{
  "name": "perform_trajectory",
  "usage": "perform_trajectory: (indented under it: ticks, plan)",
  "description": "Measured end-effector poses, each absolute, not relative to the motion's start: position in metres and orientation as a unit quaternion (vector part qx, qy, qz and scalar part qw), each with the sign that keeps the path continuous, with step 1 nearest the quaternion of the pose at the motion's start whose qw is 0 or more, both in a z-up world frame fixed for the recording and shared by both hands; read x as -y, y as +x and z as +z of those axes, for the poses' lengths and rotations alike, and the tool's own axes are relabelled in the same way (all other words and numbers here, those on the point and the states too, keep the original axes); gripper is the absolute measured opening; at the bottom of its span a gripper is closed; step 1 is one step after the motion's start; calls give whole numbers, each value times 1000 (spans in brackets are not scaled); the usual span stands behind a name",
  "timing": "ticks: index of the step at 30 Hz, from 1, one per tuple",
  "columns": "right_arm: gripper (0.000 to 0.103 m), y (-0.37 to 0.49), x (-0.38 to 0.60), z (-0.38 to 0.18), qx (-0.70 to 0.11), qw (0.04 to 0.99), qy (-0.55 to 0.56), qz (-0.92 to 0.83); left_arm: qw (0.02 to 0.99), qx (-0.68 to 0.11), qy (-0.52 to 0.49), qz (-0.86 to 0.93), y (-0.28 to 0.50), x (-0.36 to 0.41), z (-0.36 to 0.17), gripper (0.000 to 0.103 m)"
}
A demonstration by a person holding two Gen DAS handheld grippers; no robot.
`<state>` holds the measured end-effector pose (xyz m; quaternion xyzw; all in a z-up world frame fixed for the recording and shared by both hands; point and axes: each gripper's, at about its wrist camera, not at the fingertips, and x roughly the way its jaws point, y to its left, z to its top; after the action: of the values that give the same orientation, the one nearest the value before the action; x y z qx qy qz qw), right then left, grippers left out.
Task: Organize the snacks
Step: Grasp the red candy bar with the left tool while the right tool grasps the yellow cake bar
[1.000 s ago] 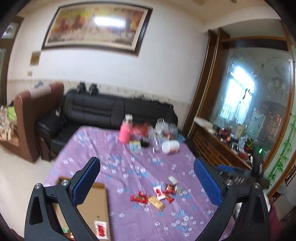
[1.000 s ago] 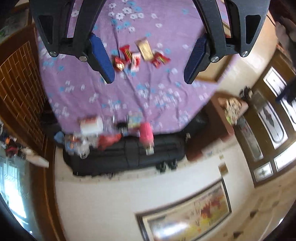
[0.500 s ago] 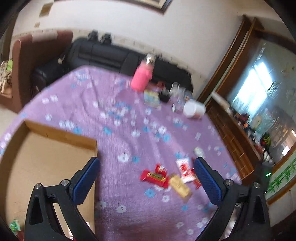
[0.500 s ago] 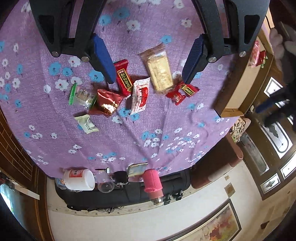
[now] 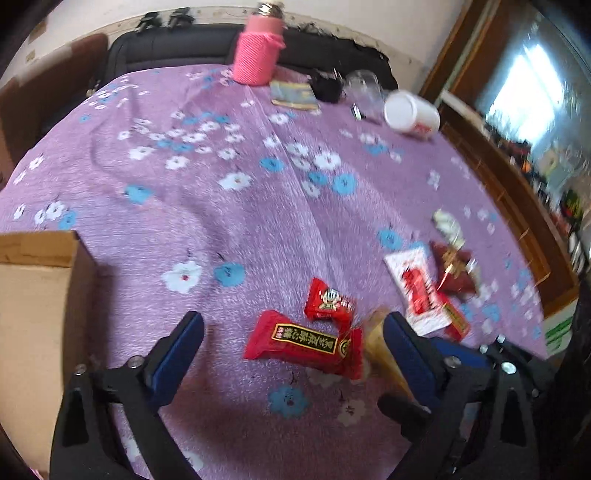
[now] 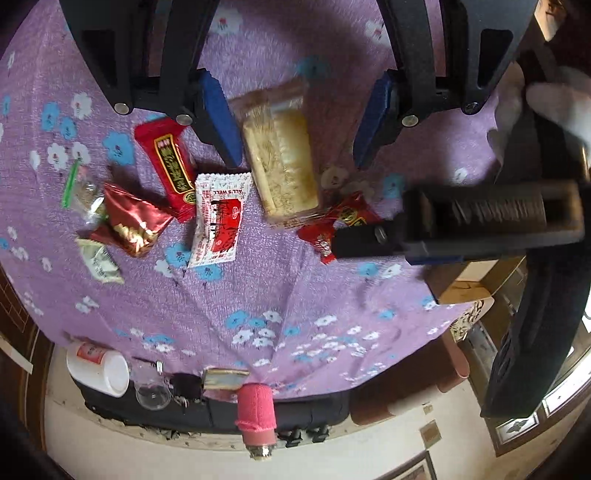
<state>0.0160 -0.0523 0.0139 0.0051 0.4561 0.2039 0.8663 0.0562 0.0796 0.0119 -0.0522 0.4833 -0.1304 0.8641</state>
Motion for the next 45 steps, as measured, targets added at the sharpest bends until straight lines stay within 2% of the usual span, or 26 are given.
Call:
perform_trajectory:
  ticks: [2, 3, 8, 10, 12, 16, 18, 20, 21, 22, 26, 28, 31, 32, 33, 34, 44, 45]
  plan:
    - [40, 18, 54, 13, -452, 869, 7, 200, 866, -484, -15, -124, 54, -71, 8, 69]
    - [35, 18, 55, 13, -453, 869, 6, 199, 867, -482, 3, -127, 51, -67, 9, 54]
    - [34, 9, 63, 14, -461, 864, 19, 202, 859, -489, 31, -150, 26, -64, 17, 50]
    - [22, 1, 66, 17, -462, 862, 22, 205, 857, -490, 47, -151, 13, -66, 17, 49]
    - [17, -7, 71, 20, -465, 861, 27, 206, 857, -488, 49, -161, -1, -69, 19, 49]
    - [17, -20, 75, 22, -463, 862, 19, 205, 860, -479, 44, -169, -23, -74, 25, 48]
    - [18, -24, 74, 25, -451, 868, 11, 206, 863, -474, 39, -167, -28, -76, 27, 51]
    - [36, -22, 73, 28, -447, 872, 12, 202, 868, -467, 33, -168, -29, -79, 28, 61]
    - [57, -18, 71, 29, -447, 872, 15, 201, 868, -469, 32, -162, -27, -80, 27, 63]
    - [66, -16, 69, 29, -445, 872, 18, 203, 867, -472, 26, -158, -24, -81, 25, 63]
    - [66, -2, 62, 28, -441, 875, 19, 199, 871, -470, 18, -139, -11, -83, 14, 63]
    - [62, 6, 60, 24, -450, 871, 20, 199, 870, -475, 15, -132, -6, -84, 9, 61]
    - [57, 9, 47, 16, -458, 865, -11, 204, 877, -458, 67, -126, -18, -74, 6, 38]
    - [57, 6, 43, 15, -450, 870, -27, 201, 875, -458, 67, -143, -23, -73, 7, 21]
    - [47, 3, 37, 14, -445, 872, -47, 197, 872, -462, 59, -152, -25, -74, 8, 0]
    - [36, 0, 31, 14, -439, 876, -68, 188, 868, -466, 49, -161, -29, -76, 9, 0]
    - [36, -24, 35, 30, -427, 883, -43, 191, 876, -451, -37, -168, -59, -115, 37, 0]
    - [36, -27, 36, 33, -424, 884, -41, 191, 874, -455, -45, -166, -61, -118, 38, 10]
